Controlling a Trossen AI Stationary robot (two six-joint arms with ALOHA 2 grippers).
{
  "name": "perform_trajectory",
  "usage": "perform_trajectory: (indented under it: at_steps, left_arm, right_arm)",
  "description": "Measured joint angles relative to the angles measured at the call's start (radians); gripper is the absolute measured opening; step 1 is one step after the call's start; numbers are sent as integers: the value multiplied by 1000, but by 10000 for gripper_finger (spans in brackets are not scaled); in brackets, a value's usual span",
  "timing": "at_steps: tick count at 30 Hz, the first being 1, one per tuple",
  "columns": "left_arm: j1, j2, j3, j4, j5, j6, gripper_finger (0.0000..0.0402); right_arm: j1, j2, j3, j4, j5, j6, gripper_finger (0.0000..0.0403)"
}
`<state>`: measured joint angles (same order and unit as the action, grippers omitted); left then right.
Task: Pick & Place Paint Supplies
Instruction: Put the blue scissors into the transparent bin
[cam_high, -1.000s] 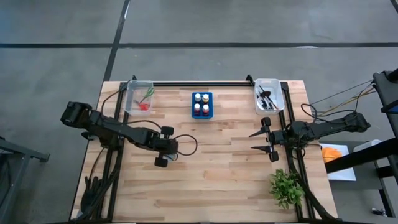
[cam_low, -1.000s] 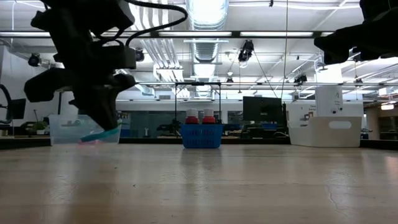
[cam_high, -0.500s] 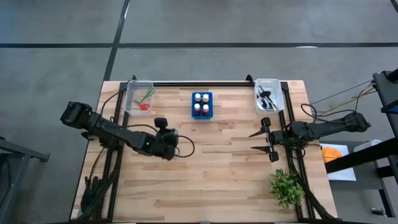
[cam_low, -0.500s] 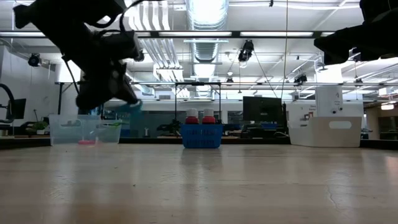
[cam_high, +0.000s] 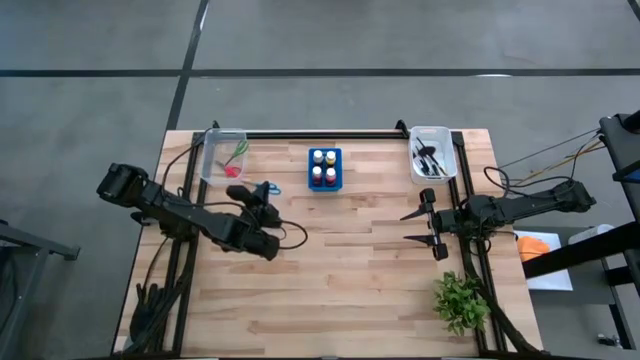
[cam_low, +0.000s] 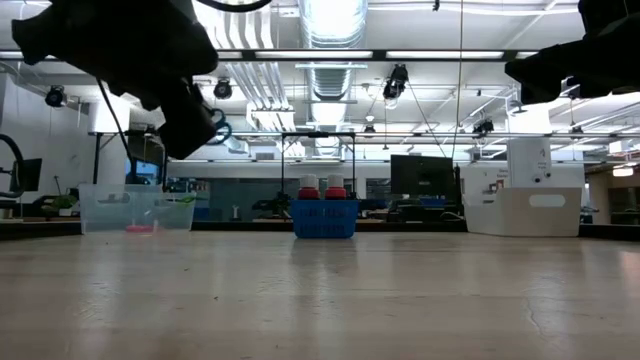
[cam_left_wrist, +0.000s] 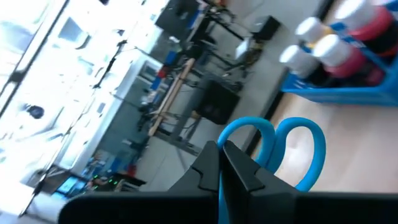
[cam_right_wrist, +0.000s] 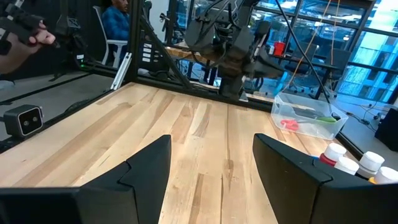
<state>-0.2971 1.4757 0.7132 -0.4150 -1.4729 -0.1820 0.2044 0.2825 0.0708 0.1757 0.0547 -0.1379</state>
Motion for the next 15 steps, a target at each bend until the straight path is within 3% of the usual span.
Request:
perform_trajectory:
  at_steps: [5, 15]
  left_arm:
    - [47, -1, 0, 11, -54, -10, 2]
    - [196, -19, 1, -1, -54, 22, 1]
  right_arm:
    - [0, 0, 0, 0, 0, 0, 226]
    - [0, 0, 0, 0, 0, 0, 226]
